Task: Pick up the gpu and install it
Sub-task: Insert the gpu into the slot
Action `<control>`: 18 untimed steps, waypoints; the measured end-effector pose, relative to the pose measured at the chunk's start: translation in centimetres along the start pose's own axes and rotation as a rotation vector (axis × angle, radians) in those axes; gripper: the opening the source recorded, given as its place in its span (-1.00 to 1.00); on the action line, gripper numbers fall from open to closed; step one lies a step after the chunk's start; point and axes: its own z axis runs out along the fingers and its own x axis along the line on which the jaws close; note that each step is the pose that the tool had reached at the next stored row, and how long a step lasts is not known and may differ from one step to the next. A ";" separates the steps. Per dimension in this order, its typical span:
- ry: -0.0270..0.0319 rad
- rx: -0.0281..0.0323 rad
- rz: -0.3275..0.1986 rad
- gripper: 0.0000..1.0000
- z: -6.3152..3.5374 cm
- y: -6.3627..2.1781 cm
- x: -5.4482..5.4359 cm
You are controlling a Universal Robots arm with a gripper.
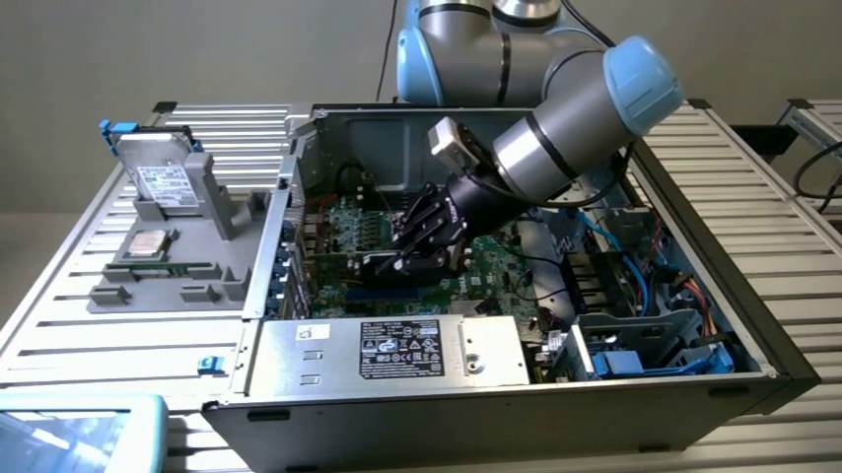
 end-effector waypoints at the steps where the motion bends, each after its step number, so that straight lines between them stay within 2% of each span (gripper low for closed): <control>1: 0.0000 0.0000 0.001 -0.44 0.04 -0.01 0.0; 18: 0.0008 -0.0014 0.012 -0.44 0.18 -0.02 0.0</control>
